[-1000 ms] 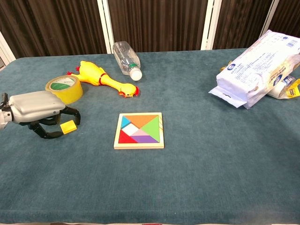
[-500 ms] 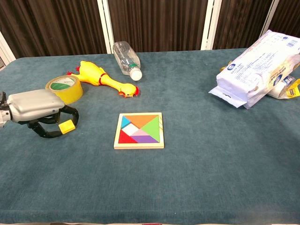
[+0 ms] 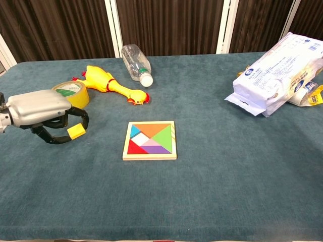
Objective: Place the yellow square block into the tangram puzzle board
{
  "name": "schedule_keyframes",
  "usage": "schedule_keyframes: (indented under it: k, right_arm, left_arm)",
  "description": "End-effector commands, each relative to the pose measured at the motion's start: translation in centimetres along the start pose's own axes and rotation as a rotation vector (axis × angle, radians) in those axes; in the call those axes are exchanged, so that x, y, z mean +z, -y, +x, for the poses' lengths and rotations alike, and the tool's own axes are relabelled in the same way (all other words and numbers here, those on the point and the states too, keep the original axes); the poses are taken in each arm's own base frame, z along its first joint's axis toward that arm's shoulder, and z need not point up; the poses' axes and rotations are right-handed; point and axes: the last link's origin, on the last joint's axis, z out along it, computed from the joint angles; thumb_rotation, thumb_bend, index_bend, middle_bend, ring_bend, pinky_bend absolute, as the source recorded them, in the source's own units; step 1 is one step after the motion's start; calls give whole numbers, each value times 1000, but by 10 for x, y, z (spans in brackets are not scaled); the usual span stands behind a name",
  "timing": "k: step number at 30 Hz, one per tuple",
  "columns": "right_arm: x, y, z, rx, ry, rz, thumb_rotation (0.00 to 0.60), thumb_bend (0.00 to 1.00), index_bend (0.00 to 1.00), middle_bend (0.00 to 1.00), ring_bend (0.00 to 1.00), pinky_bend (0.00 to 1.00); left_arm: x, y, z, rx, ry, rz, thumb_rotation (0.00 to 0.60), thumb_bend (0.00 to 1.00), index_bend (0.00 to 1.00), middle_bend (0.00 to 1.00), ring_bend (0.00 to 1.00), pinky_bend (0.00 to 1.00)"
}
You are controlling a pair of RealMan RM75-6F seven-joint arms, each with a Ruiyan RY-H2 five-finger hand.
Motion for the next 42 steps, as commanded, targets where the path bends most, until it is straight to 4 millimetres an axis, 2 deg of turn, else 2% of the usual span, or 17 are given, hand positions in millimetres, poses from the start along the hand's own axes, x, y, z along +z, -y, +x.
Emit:
schedule_keyframes:
  k: [1,14,20,35,42]
  right_arm:
    - [0,0,0,1,2,4,600,156,0,0,0,0]
    - [-2,2,3,20,15,50,600,156,0,0,0,0]
    - [-5,2,4,27,22,75,600,156,0,0,0,0]
    - [-9,1,5,31,18,84,600,156,0,0,0,0]
    - [-9,2,5,28,17,82,600,156,0,0,0,0]
  left_arm:
    - [3,-11,18,-5,-35,4,600,348,734,1000,1000,1000]
    - [22,-84,51,21,-4,30,600,358,733,1000,1000,1000]
    - [30,-104,54,-64,44,66,600,372,732,1000,1000,1000]
    - [56,-120,65,-219,21,78,600,371,729,1000,1000,1000]
    - [69,-122,61,-242,18,78,600,372,728,1000,1000,1000]
